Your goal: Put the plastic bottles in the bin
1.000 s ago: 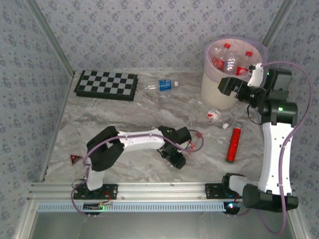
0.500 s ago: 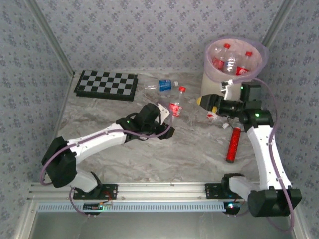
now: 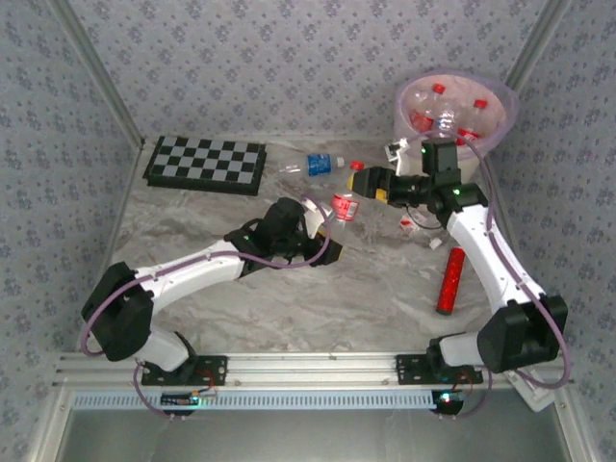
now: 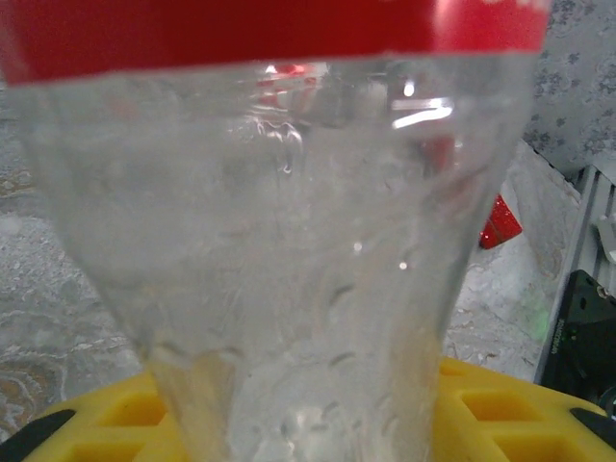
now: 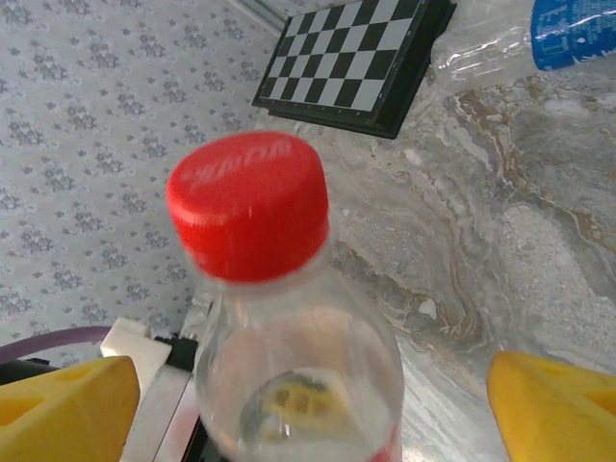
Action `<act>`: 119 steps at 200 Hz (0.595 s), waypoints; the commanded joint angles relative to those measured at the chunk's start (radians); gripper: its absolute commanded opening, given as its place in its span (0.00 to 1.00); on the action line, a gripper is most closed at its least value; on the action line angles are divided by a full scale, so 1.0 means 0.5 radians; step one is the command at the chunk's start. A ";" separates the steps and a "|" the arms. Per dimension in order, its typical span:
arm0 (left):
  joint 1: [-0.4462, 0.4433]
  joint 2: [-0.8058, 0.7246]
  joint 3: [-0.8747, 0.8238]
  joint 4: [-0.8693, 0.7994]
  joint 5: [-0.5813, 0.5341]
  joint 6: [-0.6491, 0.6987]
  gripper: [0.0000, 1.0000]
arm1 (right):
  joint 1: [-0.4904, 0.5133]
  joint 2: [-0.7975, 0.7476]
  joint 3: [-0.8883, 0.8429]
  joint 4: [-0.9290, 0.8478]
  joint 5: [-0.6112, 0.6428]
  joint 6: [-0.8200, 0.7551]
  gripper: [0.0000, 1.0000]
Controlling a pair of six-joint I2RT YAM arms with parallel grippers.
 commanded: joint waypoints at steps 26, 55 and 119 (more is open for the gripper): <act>-0.007 0.014 0.156 -0.055 0.154 0.026 0.00 | 0.062 0.005 0.111 0.012 0.021 -0.048 0.65; -0.017 0.026 0.164 -0.033 0.164 0.017 0.00 | 0.041 -0.013 0.128 -0.064 0.056 -0.103 0.54; -0.040 0.015 0.254 -0.165 0.115 0.051 0.22 | -0.011 -0.033 0.171 -0.079 0.034 -0.134 0.24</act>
